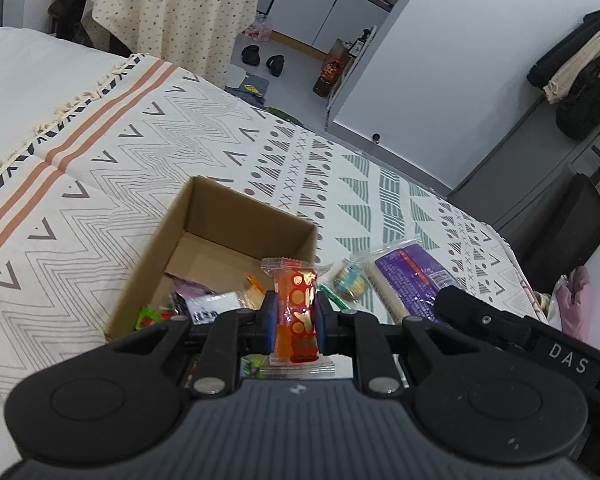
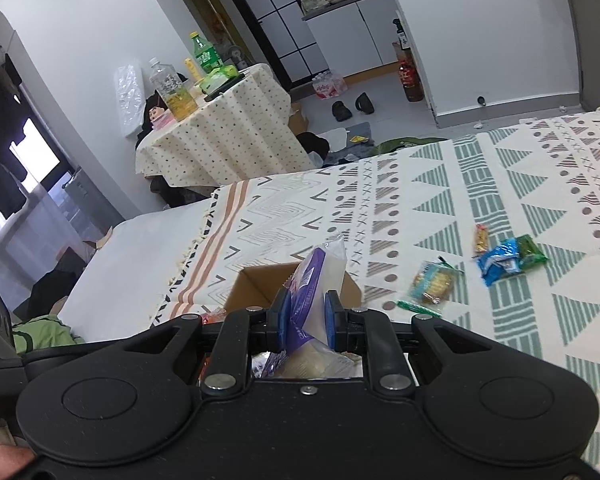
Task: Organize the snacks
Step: 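Carry the orange candy and purple bar over the cardboard box, then open both grippers to drop the candy and purple bar into the box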
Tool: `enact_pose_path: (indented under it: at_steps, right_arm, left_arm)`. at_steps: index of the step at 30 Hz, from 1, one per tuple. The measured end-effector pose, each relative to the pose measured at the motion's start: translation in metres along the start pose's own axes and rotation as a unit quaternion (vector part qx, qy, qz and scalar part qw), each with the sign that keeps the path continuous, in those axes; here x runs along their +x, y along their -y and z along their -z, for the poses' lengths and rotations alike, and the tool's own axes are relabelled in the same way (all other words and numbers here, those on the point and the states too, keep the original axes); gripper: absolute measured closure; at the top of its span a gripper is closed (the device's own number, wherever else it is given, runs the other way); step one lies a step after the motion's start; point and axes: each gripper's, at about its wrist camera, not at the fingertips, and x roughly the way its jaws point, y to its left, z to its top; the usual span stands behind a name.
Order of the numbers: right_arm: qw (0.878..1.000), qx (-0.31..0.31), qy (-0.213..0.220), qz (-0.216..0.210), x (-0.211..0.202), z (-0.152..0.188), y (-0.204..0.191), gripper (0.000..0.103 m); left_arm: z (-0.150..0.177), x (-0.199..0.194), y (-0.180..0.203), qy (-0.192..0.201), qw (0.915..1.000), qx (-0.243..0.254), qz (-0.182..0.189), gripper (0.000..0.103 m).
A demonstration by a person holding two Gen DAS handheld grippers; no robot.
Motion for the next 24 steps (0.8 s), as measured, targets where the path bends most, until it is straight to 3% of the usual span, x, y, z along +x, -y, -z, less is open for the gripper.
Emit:
enact_pose_path:
  at_steps: [17,21,24]
  right_arm:
    - [0.999,-0.001,-0.042,-0.017,0.066,-0.005,-0.03,0.085]
    - [0.999,0.002,-0.05,-0.015,0.076,-0.005,-0.031,0.085]
    - [0.998,0.004,-0.053,-0.018,0.081,-0.005,-0.033,0.085]
  left_arm:
    - [-0.032,0.033,-0.049,-0.02,0.9991,-0.032,-0.018,0.084]
    - [-0.039,0.04,-0.053,-0.03,0.9984,-0.032,-0.035,0.078]
    - [-0.041,0.041,-0.057,-0.035,0.998,-0.042,-0.032,0.067]
